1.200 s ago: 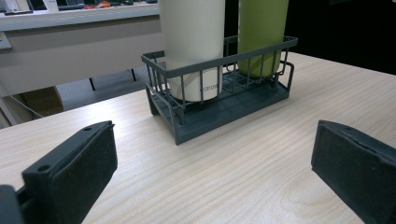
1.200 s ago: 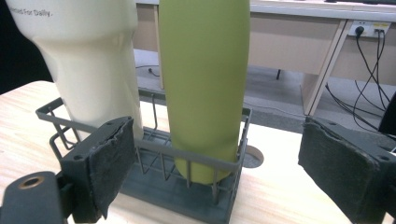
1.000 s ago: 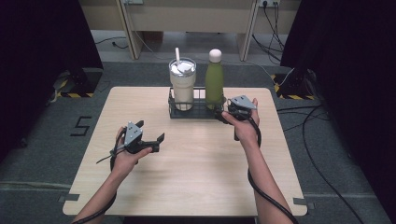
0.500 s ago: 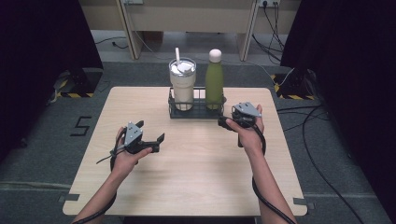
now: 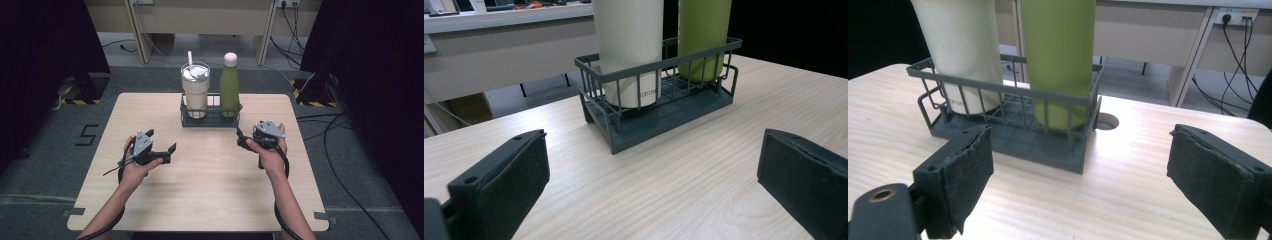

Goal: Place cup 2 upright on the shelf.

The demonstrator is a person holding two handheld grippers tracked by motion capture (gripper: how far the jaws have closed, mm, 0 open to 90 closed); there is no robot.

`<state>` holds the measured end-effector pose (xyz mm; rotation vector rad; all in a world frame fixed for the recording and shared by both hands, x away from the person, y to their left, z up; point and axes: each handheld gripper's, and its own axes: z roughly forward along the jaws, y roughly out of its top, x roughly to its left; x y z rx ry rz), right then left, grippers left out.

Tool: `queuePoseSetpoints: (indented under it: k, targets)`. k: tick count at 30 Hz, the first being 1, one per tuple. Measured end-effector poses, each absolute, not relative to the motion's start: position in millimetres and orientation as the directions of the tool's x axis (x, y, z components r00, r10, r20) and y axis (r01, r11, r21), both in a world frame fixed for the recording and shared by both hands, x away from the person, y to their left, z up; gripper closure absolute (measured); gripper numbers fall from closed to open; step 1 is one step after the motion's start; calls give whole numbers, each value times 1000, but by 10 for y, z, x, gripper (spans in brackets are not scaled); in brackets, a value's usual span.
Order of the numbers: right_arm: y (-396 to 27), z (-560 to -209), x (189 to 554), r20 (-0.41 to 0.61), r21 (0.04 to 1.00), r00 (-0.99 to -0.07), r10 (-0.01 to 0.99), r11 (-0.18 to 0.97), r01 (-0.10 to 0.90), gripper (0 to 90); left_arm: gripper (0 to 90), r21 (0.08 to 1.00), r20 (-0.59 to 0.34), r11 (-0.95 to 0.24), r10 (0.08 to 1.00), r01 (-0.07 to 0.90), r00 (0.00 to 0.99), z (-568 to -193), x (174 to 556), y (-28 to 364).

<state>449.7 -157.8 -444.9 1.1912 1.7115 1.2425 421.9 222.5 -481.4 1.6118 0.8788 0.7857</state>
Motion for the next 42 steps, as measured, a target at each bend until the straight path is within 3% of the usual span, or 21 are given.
queuePoseSetpoints:
  k: [42]
  targets:
    - [-1915, -4819, 4051, -4, 946, -303, 953, 102, 309, 121, 0, 976, 56, -155, 857, 152, 513, -4860, 4209, 2190]
